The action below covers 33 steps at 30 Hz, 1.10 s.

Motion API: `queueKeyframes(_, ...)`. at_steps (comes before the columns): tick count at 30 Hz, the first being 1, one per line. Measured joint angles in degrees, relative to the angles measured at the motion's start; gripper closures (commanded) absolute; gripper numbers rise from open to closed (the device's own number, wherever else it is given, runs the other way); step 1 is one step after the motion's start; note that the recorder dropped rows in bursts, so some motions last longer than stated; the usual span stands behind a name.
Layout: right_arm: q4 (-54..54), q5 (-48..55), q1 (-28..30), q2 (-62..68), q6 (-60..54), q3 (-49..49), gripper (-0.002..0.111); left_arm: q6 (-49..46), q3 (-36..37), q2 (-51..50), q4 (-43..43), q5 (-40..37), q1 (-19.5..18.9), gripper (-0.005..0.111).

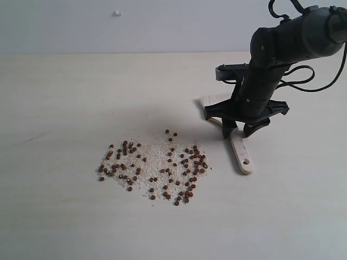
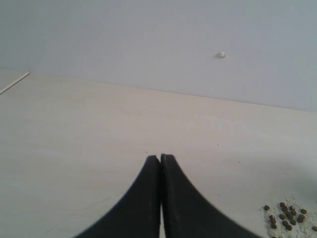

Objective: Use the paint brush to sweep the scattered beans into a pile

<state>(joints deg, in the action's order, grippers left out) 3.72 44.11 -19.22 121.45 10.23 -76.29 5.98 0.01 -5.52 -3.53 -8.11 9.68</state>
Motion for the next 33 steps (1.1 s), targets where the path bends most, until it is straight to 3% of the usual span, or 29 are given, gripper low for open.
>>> queueKeyframes(14,-5.17,1.16,-0.02,0.00,6.23,0.00,0.065,0.00,0.00,0.00,0.00,0.00,0.00,0.107)
queueKeyframes(23,-5.55,-4.45,-0.02,0.25,-0.45,0.00,0.065,0.00,0.00,0.00,0.00,0.00,0.00,0.107)
queueKeyframes(26,-5.30,-4.65,-0.02,0.25,-3.50,0.00,0.078,0.00,0.00,0.00,0.00,0.00,0.00,0.107)
queueKeyframes(27,-5.18,-4.77,-0.02,0.25,-3.89,0.00,0.086,0.00,0.00,0.00,0.00,0.00,0.00,0.107)
queueKeyframes(28,-5.18,-4.77,-0.02,0.25,-4.08,0.00,0.102,0.00,0.00,0.00,0.00,0.00,0.00,0.107)
queueKeyframes(29,-5.18,-4.77,-0.02,0.25,-4.35,0.00,0.108,0.00,0.00,0.00,0.00,0.00,0.00,0.107)
queueKeyframes(33,-5.18,-4.51,-0.02,0.25,-4.81,0.00,0.108,0.00,0.00,0.00,0.00,0.00,0.00,0.107)
